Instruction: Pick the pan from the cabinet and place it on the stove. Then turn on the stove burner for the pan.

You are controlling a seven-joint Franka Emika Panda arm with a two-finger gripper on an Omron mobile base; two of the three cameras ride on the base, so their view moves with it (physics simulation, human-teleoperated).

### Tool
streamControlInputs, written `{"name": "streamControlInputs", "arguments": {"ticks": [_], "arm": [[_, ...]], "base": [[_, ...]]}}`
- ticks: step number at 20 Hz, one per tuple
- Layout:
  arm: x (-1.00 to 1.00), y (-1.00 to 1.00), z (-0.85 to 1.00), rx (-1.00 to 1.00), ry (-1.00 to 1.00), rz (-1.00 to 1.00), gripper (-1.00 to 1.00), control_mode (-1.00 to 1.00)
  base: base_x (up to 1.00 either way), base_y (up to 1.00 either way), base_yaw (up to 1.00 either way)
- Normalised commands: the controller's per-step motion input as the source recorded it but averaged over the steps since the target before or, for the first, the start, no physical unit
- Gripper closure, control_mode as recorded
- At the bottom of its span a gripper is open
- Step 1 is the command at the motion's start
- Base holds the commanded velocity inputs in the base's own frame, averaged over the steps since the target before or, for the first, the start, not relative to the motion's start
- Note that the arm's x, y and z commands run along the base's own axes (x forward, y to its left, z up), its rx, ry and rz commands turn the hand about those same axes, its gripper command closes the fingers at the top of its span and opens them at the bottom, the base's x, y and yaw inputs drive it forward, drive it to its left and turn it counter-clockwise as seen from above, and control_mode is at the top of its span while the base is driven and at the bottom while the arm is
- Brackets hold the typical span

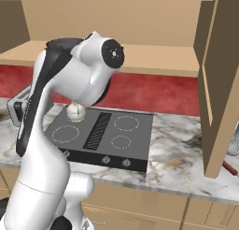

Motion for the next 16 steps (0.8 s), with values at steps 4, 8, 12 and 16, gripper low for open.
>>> {"name": "streamControlInputs", "arguments": {"ticks": [4,8,12,16], "arm": [[0.58,-0.06,0.04,0.01,0.0,0.0,-1.0,-1.0],[0.2,-0.21,0.0,0.04,0.01,-0.01,-1.0,-1.0],[0.5,-0.16,0.0,0.04,0.05,0.0,-1.0,-1.0],[0.6,-0.01,0.0,0.01,0.11,0.0,-1.0,-1.0]], "base": [[0.0,0.0,0.0],[0.0,0.0,0.0],[0.0,0.0,0.0],[0.0,0.0,0.0]]}}
